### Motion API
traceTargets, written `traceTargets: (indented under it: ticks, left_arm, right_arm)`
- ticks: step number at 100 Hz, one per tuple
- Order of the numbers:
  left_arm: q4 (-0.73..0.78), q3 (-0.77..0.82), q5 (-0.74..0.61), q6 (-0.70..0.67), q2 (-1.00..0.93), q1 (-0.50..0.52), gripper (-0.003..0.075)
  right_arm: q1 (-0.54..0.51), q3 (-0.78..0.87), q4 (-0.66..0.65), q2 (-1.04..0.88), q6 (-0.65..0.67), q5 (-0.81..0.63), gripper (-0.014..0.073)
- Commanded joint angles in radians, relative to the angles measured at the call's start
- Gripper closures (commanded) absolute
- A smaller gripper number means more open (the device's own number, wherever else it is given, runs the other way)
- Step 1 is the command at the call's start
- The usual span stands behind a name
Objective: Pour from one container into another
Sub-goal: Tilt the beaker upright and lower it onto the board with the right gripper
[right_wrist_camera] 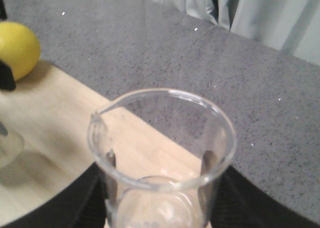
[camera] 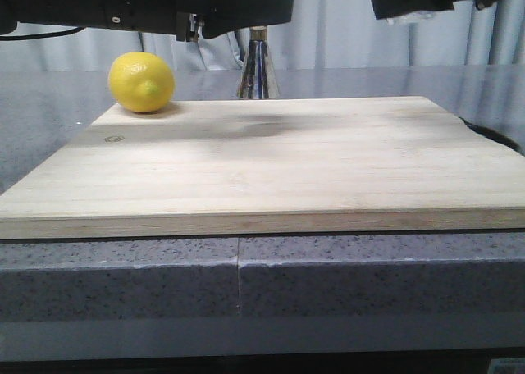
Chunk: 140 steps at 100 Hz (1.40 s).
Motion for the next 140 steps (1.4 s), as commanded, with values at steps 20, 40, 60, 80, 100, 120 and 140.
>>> traceTargets:
  ticks: [20,40,60,80,100,120,140]
  left_arm:
    - [-0.092,-0.03,0.102,-0.008,-0.053,-0.006,0.0461]
    - [-0.092,-0.03,0.102,-0.008,-0.053,-0.004,0.0461]
    - [-0.092,-0.03,0.102,-0.008,-0.053,-0.004,0.0461]
    - [-0.092,-0.03,0.102,-0.008,-0.053,-0.004,0.0461]
    - [-0.092,-0.03,0.102,-0.008,-0.053,-0.004,0.0461]
    - [-0.092,-0.03,0.102,-0.008,-0.053,-0.004,0.0461]
    - [-0.092,-0.03,0.102,-0.008,-0.053,-0.004,0.0461]
  right_arm:
    - [-0.096,0.014,0.062,0.034,-0.163,-0.287,0.027]
    - [-0.108,0.012,0.152,0.132,-0.288,-0.361,0.027]
    - [-0.108,0.012,0.254,0.201,-0.336,-0.362,0.027]
    - [-0.108,0.01,0.259,0.255,-0.352,-0.357,0.027]
    - [-0.108,0.01,0.261,0.285,-0.352,-0.35,0.0255]
    - [-0.108,0.01,0.263,0.285,-0.35,-0.343,0.0046]
    - [-0.108,0.01,0.202,0.237,-0.236,-0.283,-0.0015]
